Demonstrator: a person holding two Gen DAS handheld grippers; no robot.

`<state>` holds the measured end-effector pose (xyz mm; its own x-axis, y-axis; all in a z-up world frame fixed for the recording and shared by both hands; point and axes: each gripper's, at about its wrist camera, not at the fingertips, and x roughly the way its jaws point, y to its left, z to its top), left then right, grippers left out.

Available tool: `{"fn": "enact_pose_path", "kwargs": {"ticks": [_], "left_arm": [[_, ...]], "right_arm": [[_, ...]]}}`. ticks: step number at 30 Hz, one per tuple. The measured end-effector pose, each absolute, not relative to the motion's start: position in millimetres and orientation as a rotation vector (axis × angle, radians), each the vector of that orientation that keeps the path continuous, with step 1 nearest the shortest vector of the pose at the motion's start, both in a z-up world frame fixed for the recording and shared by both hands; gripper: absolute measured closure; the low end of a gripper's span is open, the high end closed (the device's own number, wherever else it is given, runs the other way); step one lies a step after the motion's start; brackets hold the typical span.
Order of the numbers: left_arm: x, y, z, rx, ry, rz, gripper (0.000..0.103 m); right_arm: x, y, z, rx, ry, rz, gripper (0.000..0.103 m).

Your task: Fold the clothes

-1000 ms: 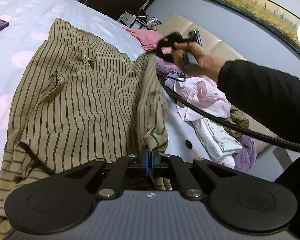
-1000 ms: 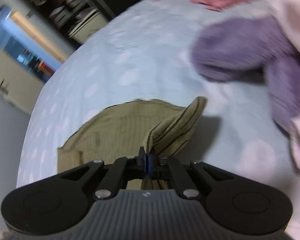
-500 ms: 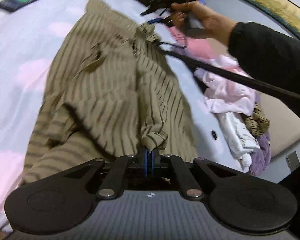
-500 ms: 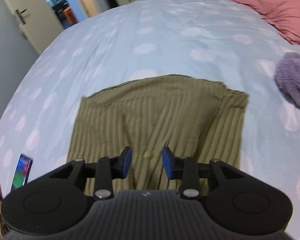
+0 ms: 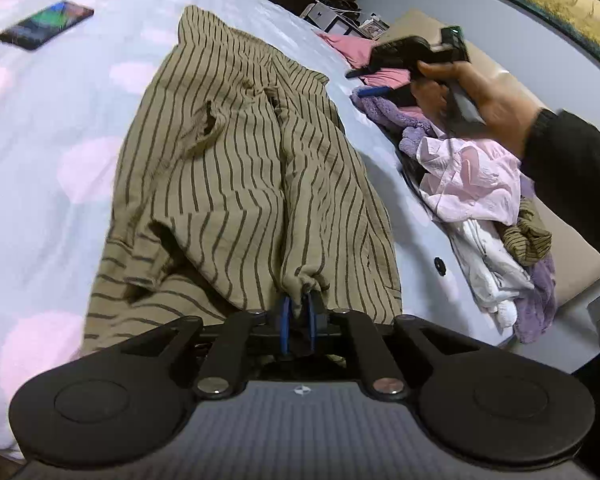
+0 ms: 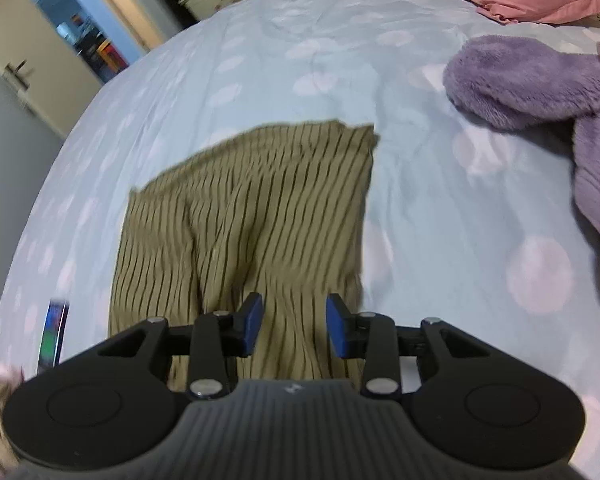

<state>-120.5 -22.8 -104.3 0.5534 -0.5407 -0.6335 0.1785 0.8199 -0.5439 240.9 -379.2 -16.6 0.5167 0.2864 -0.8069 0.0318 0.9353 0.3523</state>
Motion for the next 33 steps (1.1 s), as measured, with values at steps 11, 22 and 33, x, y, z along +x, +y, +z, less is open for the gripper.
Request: {"fn": "enact_pose_path", "kwargs": {"ticks": [11,22,33], "left_arm": [[-136.1,-30.6,-61.6,-0.232,0.778,-0.422,0.081],[-114.9,-94.6,-73.6,0.084,0.646,-0.673,0.066],[-125.7,-157.6,-125.6,0.485,0.733,-0.71,0.083]], "right_arm": [[68.7,-312.1,-19.1,0.019,1.191,0.425,0.056],[-50.7,-322.1,-55.6,-0.028,1.208,0.342,0.05],[-63.1,-345.9,-47.6,0.134,1.192,0.231,0.049]]}}
